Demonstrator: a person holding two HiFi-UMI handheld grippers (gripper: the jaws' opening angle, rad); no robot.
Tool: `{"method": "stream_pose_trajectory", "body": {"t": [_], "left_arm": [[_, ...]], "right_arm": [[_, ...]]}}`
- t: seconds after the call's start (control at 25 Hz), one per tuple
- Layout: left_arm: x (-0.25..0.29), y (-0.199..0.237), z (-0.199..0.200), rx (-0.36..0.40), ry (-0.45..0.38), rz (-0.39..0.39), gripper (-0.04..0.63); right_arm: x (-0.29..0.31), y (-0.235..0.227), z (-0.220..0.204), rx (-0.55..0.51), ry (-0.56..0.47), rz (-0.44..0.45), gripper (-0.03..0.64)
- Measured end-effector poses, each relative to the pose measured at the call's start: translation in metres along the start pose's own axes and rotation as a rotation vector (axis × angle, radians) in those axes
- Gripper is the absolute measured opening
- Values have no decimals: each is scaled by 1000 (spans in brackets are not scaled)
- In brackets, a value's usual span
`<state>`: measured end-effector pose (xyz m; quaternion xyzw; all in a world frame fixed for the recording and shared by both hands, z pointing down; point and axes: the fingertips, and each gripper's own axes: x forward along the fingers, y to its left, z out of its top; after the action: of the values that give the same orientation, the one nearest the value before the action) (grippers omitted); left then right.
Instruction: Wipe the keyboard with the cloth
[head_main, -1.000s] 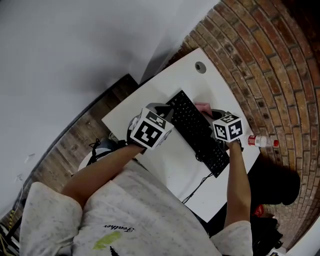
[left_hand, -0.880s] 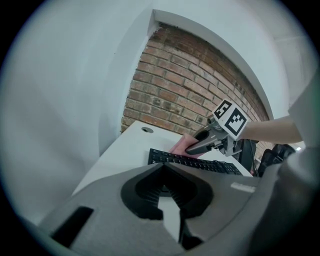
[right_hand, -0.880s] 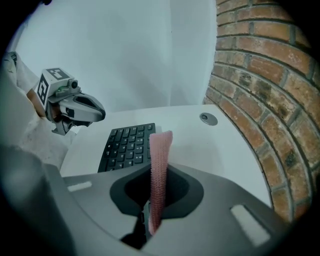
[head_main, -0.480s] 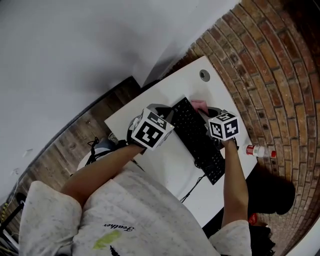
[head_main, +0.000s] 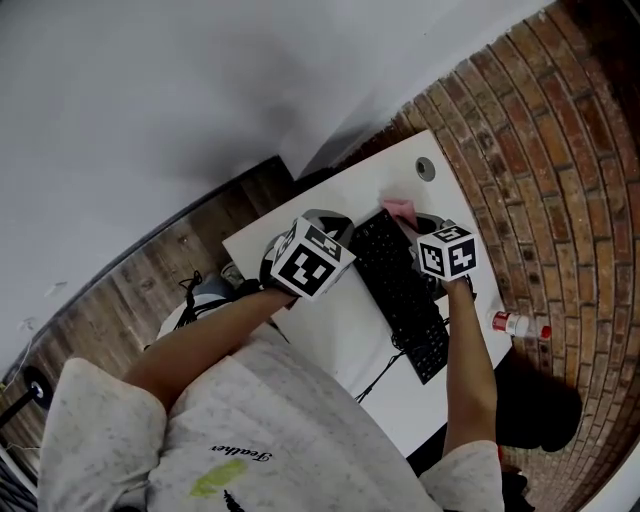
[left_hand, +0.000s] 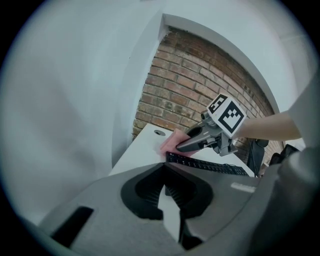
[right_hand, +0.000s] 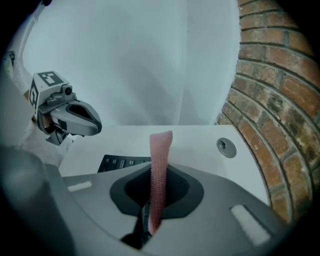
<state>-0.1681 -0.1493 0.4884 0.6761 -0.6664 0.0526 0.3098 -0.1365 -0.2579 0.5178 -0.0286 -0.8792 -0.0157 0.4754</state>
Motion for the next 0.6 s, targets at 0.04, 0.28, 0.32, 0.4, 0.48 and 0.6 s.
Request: {"method": "stream_pose_trajectory", "body": {"t": [0.04, 0.28, 0.32, 0.4, 0.48, 0.6], "left_arm": [[-1, 2, -1, -4, 1, 4, -9], [-3, 8, -1, -13, -2, 13, -11], [-3, 8, -1, -14, -1, 14, -10], [-2, 8, -2, -15, 2, 14, -9], [-1, 9, -3, -16, 4, 15, -9], [-3, 10, -4, -17, 2, 20, -10]], "right_arm": [[2, 1, 3, -13, -1, -2, 23], [6, 5, 11, -185, 28, -66, 23], [5, 6, 11, -234, 40, -83, 23], [5, 9, 10, -345, 68, -114, 23], [5, 12, 10, -454, 96, -138, 23], [5, 15, 11, -578, 131, -162, 21]]}}
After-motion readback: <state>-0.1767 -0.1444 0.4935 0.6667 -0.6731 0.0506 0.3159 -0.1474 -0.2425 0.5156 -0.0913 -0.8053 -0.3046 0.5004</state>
